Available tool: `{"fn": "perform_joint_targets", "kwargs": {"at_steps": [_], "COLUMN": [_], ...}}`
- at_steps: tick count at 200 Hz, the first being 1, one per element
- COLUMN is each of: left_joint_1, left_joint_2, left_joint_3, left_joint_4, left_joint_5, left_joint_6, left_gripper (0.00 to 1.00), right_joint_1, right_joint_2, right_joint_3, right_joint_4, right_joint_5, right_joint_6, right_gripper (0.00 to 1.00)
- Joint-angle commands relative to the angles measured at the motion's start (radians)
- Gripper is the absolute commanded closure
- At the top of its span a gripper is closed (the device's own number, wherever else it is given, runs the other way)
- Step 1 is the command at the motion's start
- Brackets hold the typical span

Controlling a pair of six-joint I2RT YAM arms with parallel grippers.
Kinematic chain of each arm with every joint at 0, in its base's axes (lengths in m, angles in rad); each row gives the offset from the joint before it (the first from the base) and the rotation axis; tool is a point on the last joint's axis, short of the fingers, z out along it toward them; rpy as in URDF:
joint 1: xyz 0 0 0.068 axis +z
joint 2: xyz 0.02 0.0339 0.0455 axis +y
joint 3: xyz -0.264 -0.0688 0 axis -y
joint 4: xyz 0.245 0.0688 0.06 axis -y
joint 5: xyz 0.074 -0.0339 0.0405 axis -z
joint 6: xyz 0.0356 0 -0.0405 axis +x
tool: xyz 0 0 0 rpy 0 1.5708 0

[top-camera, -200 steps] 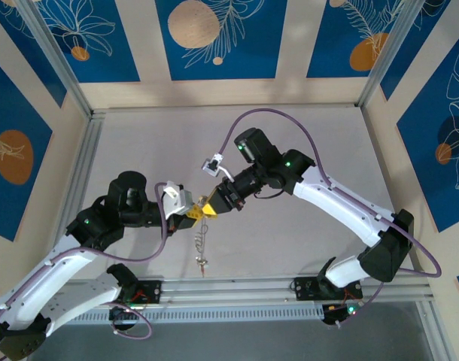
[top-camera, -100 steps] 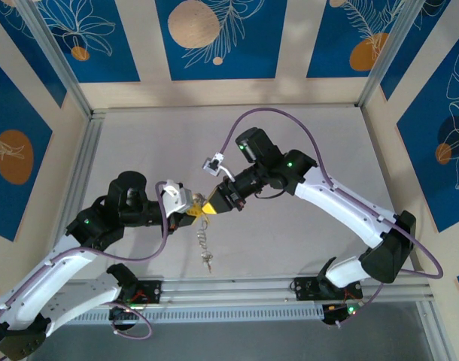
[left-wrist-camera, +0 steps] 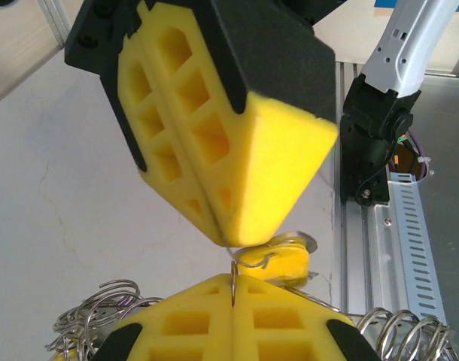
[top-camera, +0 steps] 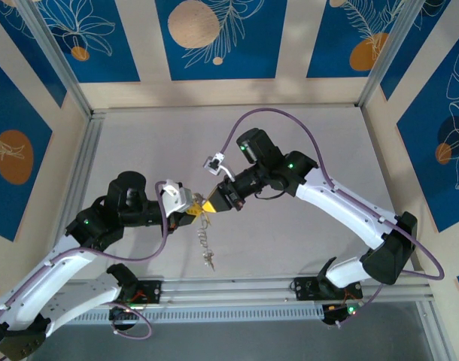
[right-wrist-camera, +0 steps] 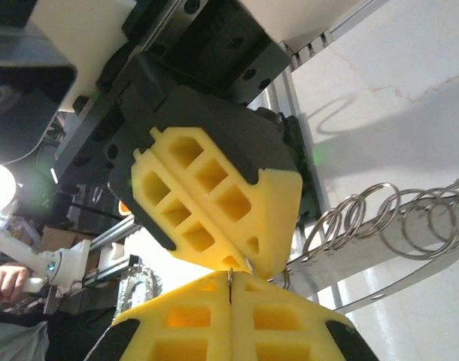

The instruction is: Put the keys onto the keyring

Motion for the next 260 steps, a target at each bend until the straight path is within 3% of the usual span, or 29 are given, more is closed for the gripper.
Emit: {"fn": "perform_joint_targets", "kwargs": {"at_steps": [1,260], "left_joint_1": [-0.011,-0.01], "left_joint_2": [-0.022,-0.028], "left_joint_3": [0.017,0.004], "left_joint_4": [0.048,0.06], "left_joint_5": [0.003,-0.028], "left_joint_6": [0.017,0.001], "left_gripper": [1.0,1.0], "right_joint_1": [0.006,0.104], "right_joint_2": [-0.04,-0.135], "right_joint_3": [-0.026,-0.126], "right_joint_4": [0.022,0.175], "right_joint_5": [0.064,0.342], "right_joint_6": [0.027,0.124], "right_gripper": [1.0,1.0]}}
